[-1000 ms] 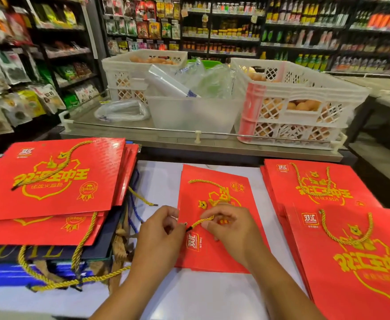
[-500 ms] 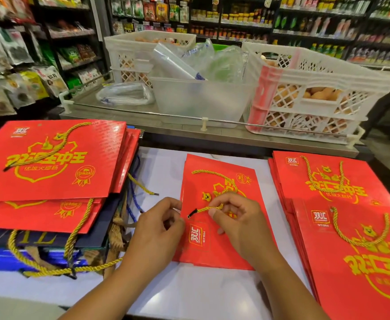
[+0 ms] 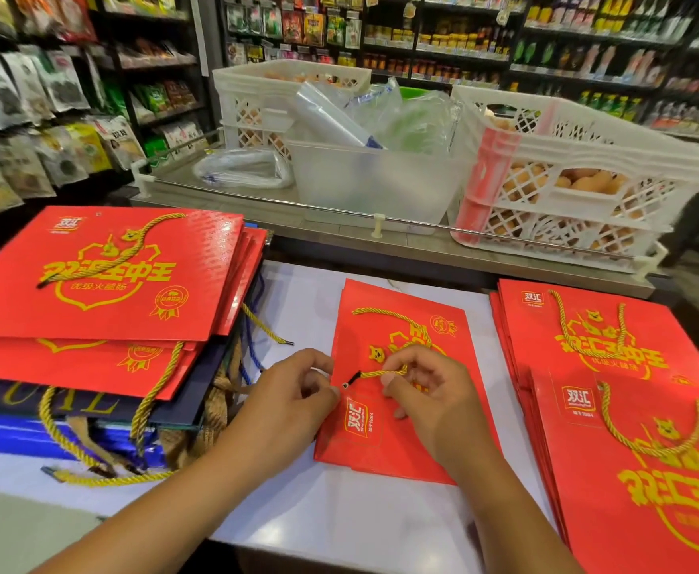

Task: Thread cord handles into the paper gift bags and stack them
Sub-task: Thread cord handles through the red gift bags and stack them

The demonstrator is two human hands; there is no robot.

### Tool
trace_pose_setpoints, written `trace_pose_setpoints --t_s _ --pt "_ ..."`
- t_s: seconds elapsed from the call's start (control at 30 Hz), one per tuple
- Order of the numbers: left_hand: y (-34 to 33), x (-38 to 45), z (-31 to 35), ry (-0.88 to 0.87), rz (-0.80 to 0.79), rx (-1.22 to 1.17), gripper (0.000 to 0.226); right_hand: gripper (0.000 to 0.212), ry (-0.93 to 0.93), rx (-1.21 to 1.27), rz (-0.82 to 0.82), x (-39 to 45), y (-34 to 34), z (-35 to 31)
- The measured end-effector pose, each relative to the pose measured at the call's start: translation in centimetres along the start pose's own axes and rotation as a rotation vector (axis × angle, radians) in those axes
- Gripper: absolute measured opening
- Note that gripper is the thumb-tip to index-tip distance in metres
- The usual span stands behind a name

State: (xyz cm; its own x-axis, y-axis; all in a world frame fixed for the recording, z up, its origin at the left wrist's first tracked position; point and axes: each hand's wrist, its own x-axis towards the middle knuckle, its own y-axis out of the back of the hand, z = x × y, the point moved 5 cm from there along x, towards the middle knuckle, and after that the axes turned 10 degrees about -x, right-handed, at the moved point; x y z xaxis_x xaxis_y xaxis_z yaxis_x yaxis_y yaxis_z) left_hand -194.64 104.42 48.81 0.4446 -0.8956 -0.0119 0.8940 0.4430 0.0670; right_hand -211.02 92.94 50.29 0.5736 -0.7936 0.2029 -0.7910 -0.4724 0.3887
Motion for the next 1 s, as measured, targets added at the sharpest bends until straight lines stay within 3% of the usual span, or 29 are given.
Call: trace_pose_setpoints --t_s 0.27,0.33,0.5,0.7,1.0 --pt "-1.5 -1.1 -0.4 0.000 0.270 -0.105 0.015 0.024 -0.033 0.049 0.012 0.0 -0.1 0.2" --pt "-2.3 -2.0 -0.6 -0.030 0.250 -0.124 0.027 0.024 -0.035 0.058 0.010 -0.1 0.0 0.1" --pt "-1.9 -2.1 -0.5 -0.049 0.197 -0.131 0.029 0.022 -0.030 0.045 -0.006 -0.2 -0.1 0.0" --pt "0.2 -1.5 -0.5 0.010 0.023 -0.233 0.029 0.017 -0.032 0.029 -0.030 -0.4 -0.2 -0.3" --pt "-0.4 0.1 -0.4 0.005 0.125 -0.167 0.047 0.019 -0.042 0.029 -0.014 -0.5 0.1 -0.7"
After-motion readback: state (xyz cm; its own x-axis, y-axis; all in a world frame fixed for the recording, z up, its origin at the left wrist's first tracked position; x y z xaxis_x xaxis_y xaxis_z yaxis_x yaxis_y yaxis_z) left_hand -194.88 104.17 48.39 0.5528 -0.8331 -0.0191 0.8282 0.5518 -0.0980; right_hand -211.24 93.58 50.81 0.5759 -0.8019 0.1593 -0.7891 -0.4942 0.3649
